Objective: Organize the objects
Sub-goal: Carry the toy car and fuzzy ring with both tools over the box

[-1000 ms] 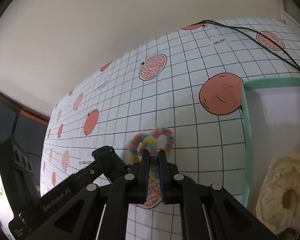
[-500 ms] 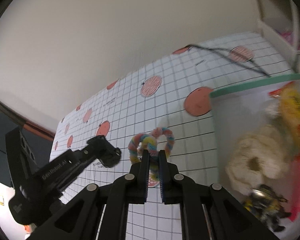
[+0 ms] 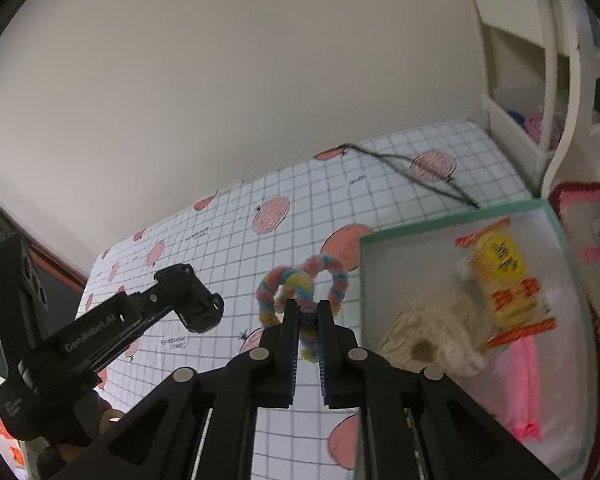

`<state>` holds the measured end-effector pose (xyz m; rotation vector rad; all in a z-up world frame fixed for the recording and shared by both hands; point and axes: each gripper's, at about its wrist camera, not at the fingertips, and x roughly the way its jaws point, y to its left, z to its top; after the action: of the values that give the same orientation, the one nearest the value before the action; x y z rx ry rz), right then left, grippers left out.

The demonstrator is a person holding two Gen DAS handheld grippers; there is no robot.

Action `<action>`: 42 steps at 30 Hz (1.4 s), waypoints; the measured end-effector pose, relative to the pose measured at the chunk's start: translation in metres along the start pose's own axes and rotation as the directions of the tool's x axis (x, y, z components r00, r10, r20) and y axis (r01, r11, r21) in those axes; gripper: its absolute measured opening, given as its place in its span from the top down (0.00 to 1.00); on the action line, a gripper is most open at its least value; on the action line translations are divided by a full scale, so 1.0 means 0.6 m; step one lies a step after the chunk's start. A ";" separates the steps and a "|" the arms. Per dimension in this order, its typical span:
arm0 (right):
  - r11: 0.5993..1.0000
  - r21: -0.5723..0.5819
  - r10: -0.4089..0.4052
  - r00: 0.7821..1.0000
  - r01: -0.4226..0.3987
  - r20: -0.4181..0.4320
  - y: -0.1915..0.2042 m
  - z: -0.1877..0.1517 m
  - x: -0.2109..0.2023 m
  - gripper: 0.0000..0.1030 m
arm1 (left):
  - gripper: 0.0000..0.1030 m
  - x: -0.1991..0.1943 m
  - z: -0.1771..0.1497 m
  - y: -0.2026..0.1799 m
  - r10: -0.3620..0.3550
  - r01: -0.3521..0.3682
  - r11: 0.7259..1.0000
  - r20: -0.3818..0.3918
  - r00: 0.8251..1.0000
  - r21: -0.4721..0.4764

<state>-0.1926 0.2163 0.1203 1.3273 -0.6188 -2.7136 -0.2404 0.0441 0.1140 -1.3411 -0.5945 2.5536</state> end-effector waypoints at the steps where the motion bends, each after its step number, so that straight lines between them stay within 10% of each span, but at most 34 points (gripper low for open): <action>1: 1.000 0.001 -0.012 1.000 0.012 0.009 -0.006 0.004 -0.004 0.91 | 0.65 0.002 -0.001 -0.006 -0.003 0.003 1.000 -0.002 1.000 0.008; 24: 0.975 -0.055 -0.208 0.972 0.214 0.106 -0.119 0.039 -0.057 0.91 | 0.65 0.089 -0.054 -0.125 -0.075 0.088 0.990 -0.117 0.990 0.114; 34: 0.980 -0.037 -0.192 0.977 0.196 0.089 -0.135 0.035 -0.056 0.91 | 0.64 0.113 -0.032 -0.023 0.076 -0.074 0.997 -0.117 0.990 0.025; 42: 0.982 -0.041 -0.182 0.983 0.184 0.034 -0.135 0.022 -0.021 0.91 | 0.37 0.119 -0.018 0.040 0.114 -0.118 0.993 -0.112 0.987 -0.024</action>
<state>-0.1849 0.2978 0.1062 1.4006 -0.4574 -2.8774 -0.2718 0.0506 0.0452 -1.5598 -0.5529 2.5478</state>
